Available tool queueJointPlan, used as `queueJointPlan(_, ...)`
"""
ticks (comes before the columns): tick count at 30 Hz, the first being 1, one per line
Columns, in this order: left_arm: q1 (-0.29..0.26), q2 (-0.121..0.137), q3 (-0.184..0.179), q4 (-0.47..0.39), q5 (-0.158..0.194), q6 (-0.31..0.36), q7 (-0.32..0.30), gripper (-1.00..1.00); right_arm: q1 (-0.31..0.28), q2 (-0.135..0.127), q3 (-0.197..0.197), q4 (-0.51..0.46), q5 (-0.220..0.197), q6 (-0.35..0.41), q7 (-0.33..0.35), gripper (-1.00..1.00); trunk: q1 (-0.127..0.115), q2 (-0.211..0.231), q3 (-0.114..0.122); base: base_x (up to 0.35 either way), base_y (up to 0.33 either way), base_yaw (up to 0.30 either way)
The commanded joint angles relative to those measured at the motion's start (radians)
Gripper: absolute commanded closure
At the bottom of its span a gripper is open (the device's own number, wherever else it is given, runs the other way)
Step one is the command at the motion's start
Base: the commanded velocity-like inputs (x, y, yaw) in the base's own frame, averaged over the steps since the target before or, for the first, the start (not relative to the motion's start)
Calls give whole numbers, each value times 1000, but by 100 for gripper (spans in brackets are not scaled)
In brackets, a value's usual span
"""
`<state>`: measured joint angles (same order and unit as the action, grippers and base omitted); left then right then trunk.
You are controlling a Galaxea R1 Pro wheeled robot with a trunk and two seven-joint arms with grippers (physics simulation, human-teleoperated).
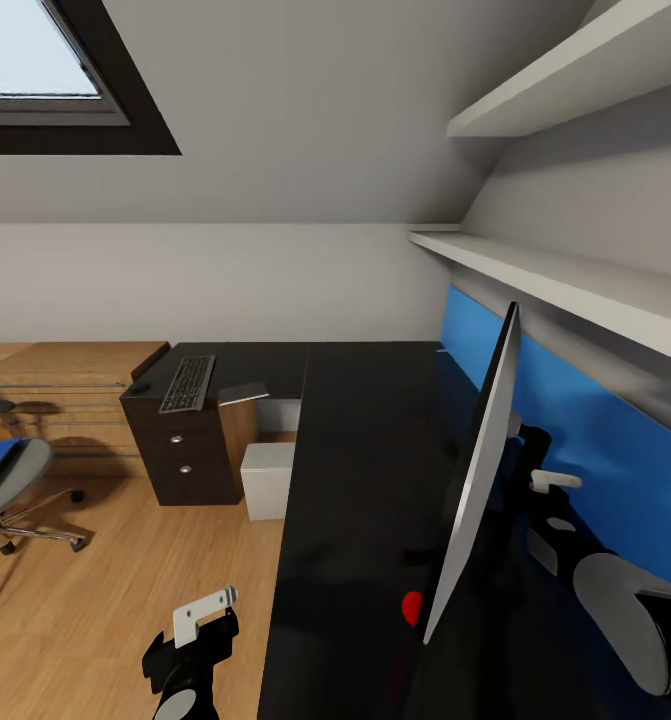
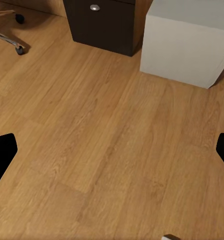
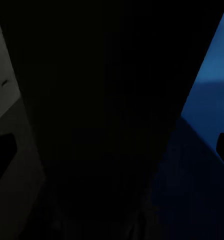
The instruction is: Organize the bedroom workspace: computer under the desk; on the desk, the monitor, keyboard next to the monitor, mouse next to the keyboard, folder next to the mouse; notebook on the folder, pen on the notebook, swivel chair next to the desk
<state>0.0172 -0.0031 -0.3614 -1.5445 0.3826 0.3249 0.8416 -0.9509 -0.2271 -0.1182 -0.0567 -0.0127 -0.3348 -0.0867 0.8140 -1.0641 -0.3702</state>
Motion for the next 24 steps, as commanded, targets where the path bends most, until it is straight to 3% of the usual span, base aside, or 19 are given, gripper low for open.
queueJointPlan(1, 0, 0, -1, -2, 4, 5, 5, -100, -1, 0, -5, 1, -1, -4, 2, -100, 0, -1, -1, 0, 0, 0)
queueJointPlan(19, 0, 0, -1, -2, 4, 5, 5, -100, -1, 2, -4, 0, 0, -2, 2, -100, 0, -1, -1, -2, 0, 0)
queueJointPlan(24, 0, 0, -1, -2, 4, 5, 5, -100, -1, 2, -4, 0, 0, -3, 2, -100, 0, -1, -1, -209, 0, 0)
